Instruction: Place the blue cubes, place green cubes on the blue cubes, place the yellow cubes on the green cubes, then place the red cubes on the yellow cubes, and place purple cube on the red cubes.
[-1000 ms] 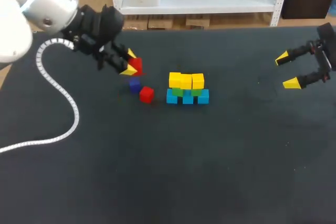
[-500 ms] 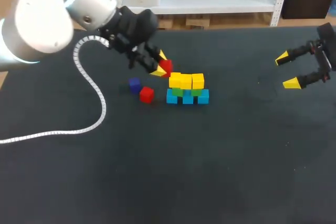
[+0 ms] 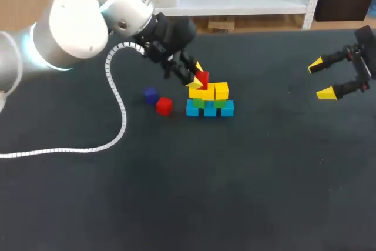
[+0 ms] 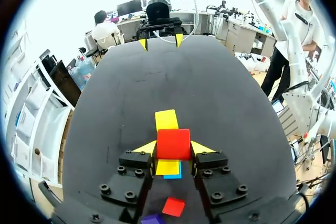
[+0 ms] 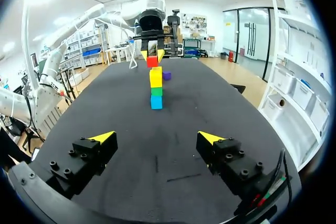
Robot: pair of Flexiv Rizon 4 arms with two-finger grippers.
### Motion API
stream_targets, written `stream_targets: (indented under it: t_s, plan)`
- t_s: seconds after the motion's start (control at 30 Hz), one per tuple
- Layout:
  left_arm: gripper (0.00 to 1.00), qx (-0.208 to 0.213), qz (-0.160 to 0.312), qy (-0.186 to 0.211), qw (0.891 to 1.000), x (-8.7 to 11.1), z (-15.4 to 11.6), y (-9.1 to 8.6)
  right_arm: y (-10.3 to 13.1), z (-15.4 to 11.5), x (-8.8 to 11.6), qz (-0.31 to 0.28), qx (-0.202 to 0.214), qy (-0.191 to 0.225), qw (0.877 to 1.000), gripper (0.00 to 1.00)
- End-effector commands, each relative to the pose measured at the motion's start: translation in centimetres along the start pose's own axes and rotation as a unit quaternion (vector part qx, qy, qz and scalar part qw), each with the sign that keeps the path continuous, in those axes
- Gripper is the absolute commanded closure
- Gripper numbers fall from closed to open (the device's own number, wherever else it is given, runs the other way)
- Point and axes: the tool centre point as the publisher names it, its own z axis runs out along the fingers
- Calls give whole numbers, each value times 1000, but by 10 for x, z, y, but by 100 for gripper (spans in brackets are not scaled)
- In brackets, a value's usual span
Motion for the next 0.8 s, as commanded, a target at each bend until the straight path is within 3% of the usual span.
stream_targets:
  t_s: [0.03, 0.8]
  plan:
    - [100, 7, -1, 3, 1000, -1, 2, 6, 0, 0, 0, 0, 0, 0, 1000, 0]
    - [100, 12, -11, 6, 1000, 4, 5, 4, 0, 0, 0, 0, 0, 0, 1000, 0]
